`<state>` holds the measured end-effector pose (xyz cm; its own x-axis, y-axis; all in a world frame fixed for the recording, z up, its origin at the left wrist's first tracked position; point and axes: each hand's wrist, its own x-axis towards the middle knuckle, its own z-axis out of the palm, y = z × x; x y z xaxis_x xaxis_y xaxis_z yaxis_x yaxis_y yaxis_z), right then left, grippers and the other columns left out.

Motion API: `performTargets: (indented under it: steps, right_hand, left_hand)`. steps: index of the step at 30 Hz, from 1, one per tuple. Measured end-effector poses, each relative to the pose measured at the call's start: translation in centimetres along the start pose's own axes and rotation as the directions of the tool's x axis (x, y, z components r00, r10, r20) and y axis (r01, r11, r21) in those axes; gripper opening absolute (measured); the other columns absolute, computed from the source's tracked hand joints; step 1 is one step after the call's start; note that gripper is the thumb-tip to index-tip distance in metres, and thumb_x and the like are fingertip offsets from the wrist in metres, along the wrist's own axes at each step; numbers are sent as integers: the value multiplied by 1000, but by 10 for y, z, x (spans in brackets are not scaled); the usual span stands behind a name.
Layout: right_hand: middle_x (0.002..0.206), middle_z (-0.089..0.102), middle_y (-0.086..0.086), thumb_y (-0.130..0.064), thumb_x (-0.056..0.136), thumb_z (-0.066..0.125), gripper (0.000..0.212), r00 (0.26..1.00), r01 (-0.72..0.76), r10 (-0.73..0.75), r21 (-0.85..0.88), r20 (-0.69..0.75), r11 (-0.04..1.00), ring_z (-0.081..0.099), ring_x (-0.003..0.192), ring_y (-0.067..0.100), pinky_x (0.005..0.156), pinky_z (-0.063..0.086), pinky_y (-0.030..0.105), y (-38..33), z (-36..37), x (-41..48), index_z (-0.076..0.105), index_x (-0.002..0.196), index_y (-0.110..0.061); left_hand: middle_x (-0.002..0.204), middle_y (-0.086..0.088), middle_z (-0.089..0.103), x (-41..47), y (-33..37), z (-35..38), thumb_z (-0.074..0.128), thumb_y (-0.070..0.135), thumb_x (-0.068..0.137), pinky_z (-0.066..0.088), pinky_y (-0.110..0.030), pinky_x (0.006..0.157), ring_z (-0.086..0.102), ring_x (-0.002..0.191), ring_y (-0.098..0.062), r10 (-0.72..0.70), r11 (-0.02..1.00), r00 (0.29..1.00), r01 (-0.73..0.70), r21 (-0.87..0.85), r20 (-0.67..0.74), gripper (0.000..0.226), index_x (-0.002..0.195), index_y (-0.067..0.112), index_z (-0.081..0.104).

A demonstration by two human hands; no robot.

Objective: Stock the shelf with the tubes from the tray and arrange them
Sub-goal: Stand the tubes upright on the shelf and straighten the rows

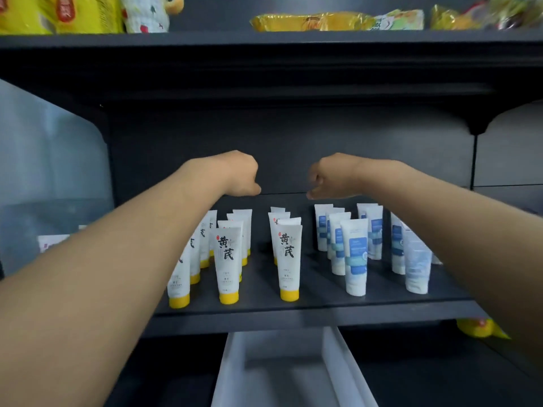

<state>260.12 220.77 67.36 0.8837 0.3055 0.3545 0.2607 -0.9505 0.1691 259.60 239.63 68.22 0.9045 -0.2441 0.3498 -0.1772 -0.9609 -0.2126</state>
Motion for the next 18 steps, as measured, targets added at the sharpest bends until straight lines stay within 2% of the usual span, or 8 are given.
performTargets:
  steps: [3,7,10,14,18]
  right_hand:
    - [105,62,9,-39,89,53,35,999,-28,28,-11,32,1000,58,96,30,87,52,42,2,5,-29,57,97,-5]
    - [112,62,9,-39,91,50,35,997,-53,56,-51,49,997,58,98,30,87,51,41,6,15,-66,56,103,-7]
    - [118,61,9,-39,89,50,42,995,-88,90,-42,51,995,58,105,31,90,50,43,10,25,-87,55,116,-8]
    - [117,61,10,-36,90,48,40,992,-109,111,-34,60,993,58,105,30,89,50,42,21,45,-101,54,119,-9]
    - [120,60,11,-33,93,48,39,994,-110,110,-2,3,994,55,110,29,89,49,40,41,63,-99,53,121,-7]
  left_hand:
    - [110,-14,63,-16,15,10,47,32,92,49,-37,85,59,105,-31,23,998,1000,-23,-54,1,36,106,2,61]
    - [110,-14,62,-35,29,24,45,29,93,48,-36,81,59,96,-29,20,988,1000,-20,-152,1,34,106,2,61]
    - [102,-13,62,-51,41,31,45,26,92,46,-35,75,54,85,-25,19,977,998,-30,-210,-55,34,105,0,62]
    - [108,-11,59,-63,56,47,46,28,91,48,-38,83,57,99,-28,15,972,994,-40,-232,-107,31,105,4,60]
    - [115,-8,54,-57,64,65,46,32,92,47,-37,88,53,104,-25,-4,967,991,-30,-254,-135,32,111,9,57]
